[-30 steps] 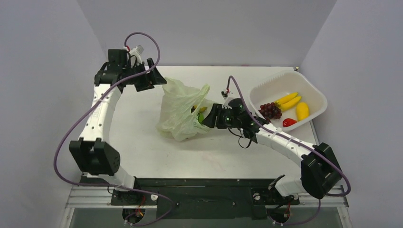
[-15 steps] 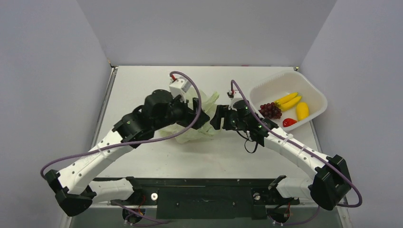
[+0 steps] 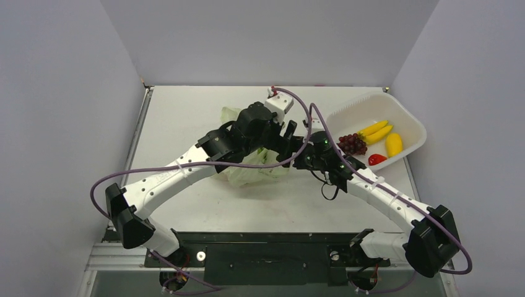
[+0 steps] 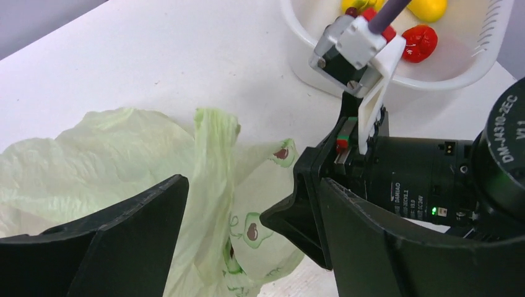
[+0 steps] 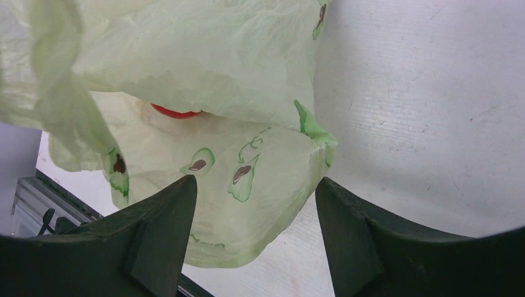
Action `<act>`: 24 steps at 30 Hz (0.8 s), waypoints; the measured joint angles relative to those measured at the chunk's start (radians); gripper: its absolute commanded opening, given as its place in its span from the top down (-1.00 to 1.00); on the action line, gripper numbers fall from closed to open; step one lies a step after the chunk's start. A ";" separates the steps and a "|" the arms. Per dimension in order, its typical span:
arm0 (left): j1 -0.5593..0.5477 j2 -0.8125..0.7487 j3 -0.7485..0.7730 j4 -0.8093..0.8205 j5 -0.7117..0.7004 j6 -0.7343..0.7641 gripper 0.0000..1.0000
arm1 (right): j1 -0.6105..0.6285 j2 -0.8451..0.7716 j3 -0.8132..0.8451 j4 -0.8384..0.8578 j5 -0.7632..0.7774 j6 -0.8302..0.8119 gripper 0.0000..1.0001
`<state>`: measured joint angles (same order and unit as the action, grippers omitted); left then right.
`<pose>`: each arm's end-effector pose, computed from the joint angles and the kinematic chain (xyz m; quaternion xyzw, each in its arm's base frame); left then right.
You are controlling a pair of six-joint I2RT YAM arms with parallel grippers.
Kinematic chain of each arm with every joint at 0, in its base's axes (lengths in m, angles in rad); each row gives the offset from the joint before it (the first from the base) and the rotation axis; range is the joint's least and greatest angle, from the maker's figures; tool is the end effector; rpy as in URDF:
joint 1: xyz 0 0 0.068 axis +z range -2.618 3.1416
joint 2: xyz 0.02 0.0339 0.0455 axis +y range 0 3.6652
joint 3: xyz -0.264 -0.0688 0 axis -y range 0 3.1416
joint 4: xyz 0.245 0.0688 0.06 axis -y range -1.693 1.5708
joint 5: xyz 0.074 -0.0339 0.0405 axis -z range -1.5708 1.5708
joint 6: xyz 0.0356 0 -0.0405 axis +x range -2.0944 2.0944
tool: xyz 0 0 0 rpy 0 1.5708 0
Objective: Take the fake fruits out of the plastic bag
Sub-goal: Adjust the plastic bag at the center of the board.
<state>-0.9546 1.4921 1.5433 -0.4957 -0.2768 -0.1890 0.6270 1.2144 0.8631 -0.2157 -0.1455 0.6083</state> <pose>0.2036 -0.2707 0.4026 0.2445 0.8044 -0.1880 0.5078 0.2162 0.1630 0.2743 -0.0431 0.8740 0.3298 0.3543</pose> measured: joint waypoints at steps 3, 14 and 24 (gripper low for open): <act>0.021 0.032 0.017 0.023 0.046 0.026 -0.28 | -0.005 0.000 -0.027 0.007 -0.005 0.025 -0.30; 0.130 0.089 -0.018 0.068 0.093 0.061 0.77 | -0.024 -0.035 -0.067 0.059 -0.083 0.058 -0.28; 0.134 -0.088 -0.237 0.115 0.210 0.008 1.00 | -0.058 -0.040 -0.014 -0.079 -0.003 -0.064 -0.39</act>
<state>-0.8204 1.4040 1.3067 -0.3809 -0.0666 -0.1810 0.5686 1.1744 0.8490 -0.2943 -0.1482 0.5438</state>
